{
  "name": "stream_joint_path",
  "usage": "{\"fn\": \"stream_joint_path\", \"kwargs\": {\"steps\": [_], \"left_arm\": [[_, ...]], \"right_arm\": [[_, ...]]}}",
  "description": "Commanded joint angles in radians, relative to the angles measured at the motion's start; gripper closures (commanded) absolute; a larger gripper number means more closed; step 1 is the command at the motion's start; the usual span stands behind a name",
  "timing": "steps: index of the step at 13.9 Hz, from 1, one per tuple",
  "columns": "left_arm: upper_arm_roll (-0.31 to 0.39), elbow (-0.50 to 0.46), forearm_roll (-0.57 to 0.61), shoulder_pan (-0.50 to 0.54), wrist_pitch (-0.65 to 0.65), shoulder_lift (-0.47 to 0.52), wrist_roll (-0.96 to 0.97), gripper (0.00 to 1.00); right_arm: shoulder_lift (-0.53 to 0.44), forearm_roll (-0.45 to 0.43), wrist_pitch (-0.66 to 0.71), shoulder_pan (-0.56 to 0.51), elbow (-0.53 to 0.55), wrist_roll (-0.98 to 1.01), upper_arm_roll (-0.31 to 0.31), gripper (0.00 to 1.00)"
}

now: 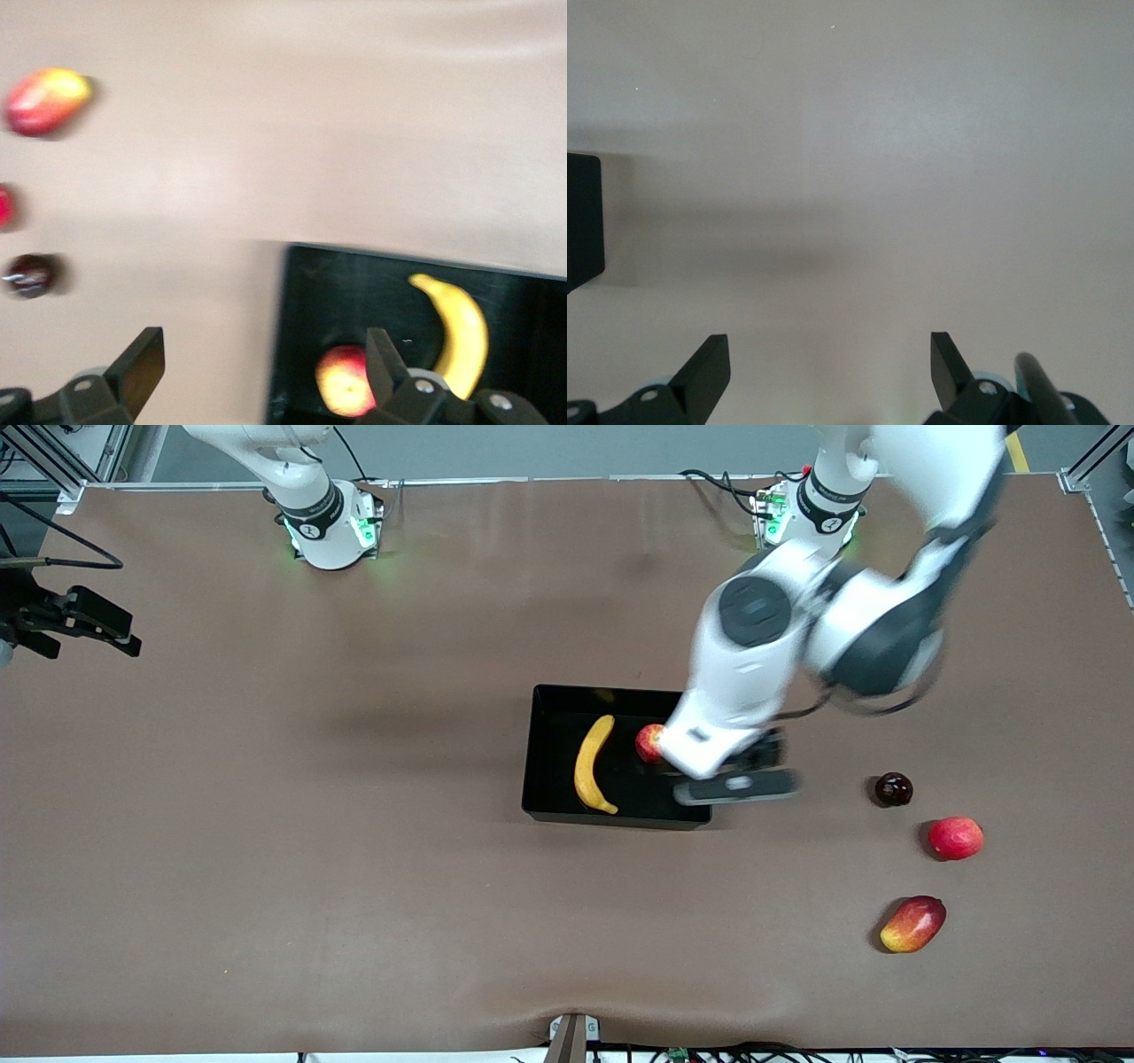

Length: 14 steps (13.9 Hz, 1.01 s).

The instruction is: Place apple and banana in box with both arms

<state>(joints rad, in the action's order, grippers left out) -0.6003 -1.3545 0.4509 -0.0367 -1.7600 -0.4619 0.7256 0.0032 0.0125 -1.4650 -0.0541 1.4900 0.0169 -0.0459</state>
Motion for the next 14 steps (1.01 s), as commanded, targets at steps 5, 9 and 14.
{"fn": "stream_joint_path", "kwargs": {"steps": [5, 9, 14], "left_arm": [[-0.006, -0.051, -0.156, 0.282, 0.125, 0.159, -0.151, 0.0], [0.037, -0.077, -0.228, 0.345, 0.186, 0.268, -0.282, 0.0], [0.376, -0.204, -0.369, 0.149, 0.183, 0.443, -0.46, 0.0]], "right_arm": [[-0.015, -0.009, -0.006, -0.003, 0.016, 0.012, 0.001, 0.0], [-0.015, -0.006, -0.006, -0.004, 0.016, 0.012, 0.001, 0.0], [-0.015, -0.006, -0.005, -0.006, 0.016, 0.012, 0.003, 0.0]]}}
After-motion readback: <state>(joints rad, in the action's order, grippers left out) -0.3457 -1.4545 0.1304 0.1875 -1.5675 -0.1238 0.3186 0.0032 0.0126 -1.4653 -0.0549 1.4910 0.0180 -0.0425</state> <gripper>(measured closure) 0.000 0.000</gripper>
